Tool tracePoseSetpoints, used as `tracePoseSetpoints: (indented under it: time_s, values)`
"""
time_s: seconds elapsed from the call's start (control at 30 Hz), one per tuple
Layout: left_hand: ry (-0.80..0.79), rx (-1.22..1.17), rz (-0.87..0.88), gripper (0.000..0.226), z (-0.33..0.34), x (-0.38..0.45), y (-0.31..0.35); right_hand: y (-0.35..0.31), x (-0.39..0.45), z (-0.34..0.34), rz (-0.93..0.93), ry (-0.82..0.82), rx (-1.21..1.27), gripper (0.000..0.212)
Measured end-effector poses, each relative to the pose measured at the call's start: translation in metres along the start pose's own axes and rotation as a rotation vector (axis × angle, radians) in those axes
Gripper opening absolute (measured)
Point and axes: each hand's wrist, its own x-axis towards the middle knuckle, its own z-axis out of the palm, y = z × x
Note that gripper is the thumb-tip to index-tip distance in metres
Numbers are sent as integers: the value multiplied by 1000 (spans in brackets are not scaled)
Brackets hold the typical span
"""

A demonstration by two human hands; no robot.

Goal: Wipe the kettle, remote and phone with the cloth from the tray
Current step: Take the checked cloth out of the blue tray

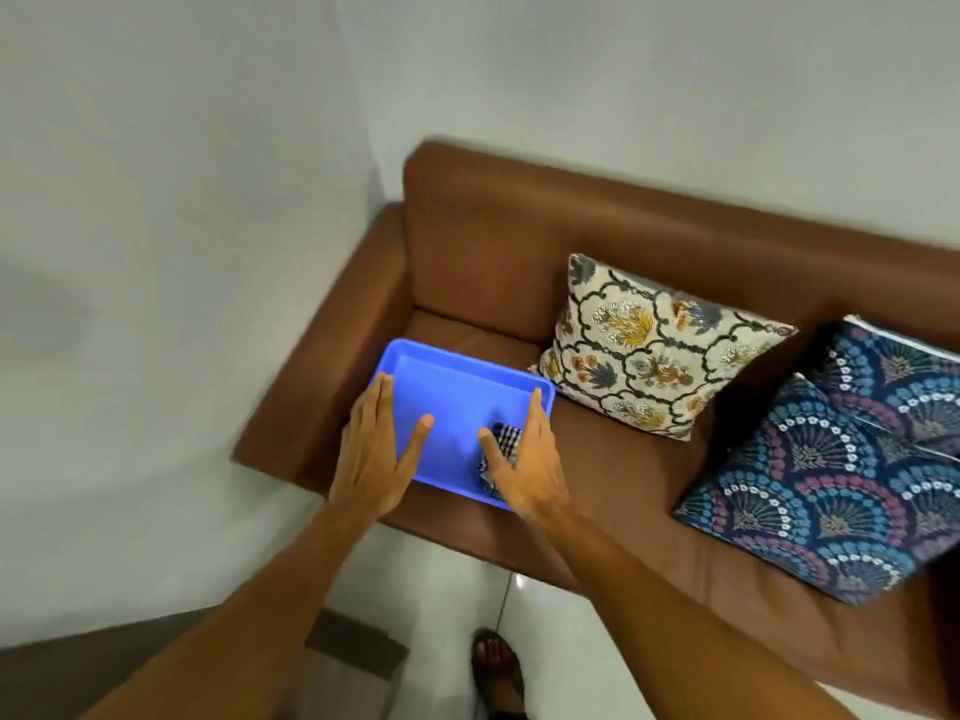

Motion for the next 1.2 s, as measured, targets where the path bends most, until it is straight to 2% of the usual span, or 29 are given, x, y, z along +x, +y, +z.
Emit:
tracePoseSetpoints:
  time_s: [0.2,0.27,0.4,0.57,0.67,0.7,0.77,0.83,0.93,1.1,1.2]
  values:
    - [-242,-146,-149,73,158,15,-34,88,53,83,321,17,206,96]
    - [-319,-161,-148,70,199,22,-50,111,71,105,348,23,221,88]
    - [-438,-212,-189,66,263,36,-65,152,95,139,398,0,185,79]
    - [-545,-260,-313,60,307,47,-65,163,115,170,500,169,284,68]
    - [-537,-333,-374,40,321,56,-60,163,123,177,574,241,369,63]
    - [-513,-414,-430,31,324,59,-57,163,125,178,594,255,380,61]
    - [-480,-621,-590,26,325,65,-49,166,130,178,617,271,360,59]
    - [-483,-799,-729,24,329,69,-47,166,132,176,633,256,331,57]
    - [-527,-882,-757,8,320,66,-51,164,133,175,661,192,288,60]
    - [-588,-1089,-777,25,281,51,-63,154,117,170,726,133,366,44]
    - [-525,-1250,-851,16,246,34,-69,126,91,168,662,124,377,44]
